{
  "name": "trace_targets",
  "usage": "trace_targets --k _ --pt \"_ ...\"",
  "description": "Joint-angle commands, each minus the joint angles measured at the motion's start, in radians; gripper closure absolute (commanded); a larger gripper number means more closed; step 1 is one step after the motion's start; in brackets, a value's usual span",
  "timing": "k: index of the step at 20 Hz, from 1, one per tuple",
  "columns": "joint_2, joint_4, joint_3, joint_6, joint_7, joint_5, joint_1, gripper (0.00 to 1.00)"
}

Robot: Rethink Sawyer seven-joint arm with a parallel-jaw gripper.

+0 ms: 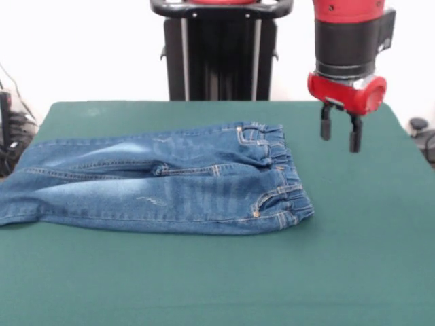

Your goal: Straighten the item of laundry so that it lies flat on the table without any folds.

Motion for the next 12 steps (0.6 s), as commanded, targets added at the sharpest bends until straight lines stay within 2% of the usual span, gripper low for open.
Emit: trace_targets --k 1,2,4,6,9,12 --pt "0.042 -0.054 -0.247 0.06 0.197 -0.077 0.234 0.0" --pt "0.0 -0.024 -0.219 0.001 0.123 -0.114 0.207 0.0" --pt "-0.053 -0.045 -0.209 0.186 0.043 -0.116 0.189 0.0" --pt "-0.092 -0.06 -0.196 0.29 -0.003 -0.105 0.167 0.0" --pt "-0.161 0.003 -0.022 0.379 -0.066 0.024 0.02 0.0" --pt "-0.18 0.032 0.079 0.398 -0.094 0.112 -0.061 0.0"
